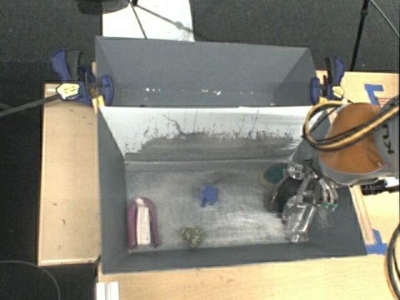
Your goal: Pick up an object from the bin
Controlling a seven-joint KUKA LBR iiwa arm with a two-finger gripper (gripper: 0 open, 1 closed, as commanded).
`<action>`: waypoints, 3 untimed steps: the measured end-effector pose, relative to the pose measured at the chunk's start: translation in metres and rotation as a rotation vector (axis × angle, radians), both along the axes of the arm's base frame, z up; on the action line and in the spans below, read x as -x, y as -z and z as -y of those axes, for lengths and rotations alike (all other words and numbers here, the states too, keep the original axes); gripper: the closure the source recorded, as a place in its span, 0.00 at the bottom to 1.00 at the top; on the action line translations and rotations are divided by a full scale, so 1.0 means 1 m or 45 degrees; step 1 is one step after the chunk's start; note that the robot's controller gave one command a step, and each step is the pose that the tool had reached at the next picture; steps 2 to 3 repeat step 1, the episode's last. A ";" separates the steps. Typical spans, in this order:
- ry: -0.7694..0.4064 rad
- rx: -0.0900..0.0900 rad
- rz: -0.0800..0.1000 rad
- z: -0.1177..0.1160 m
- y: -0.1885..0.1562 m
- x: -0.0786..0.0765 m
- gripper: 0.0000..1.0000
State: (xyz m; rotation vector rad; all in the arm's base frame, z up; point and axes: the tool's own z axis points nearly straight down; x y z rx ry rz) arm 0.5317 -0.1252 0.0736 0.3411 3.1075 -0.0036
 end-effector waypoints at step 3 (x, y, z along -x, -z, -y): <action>-0.021 -0.004 -0.007 -0.022 -0.129 -0.007 1.00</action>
Offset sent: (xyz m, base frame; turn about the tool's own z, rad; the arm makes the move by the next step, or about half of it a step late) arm 0.0051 0.0212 0.1247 -0.0132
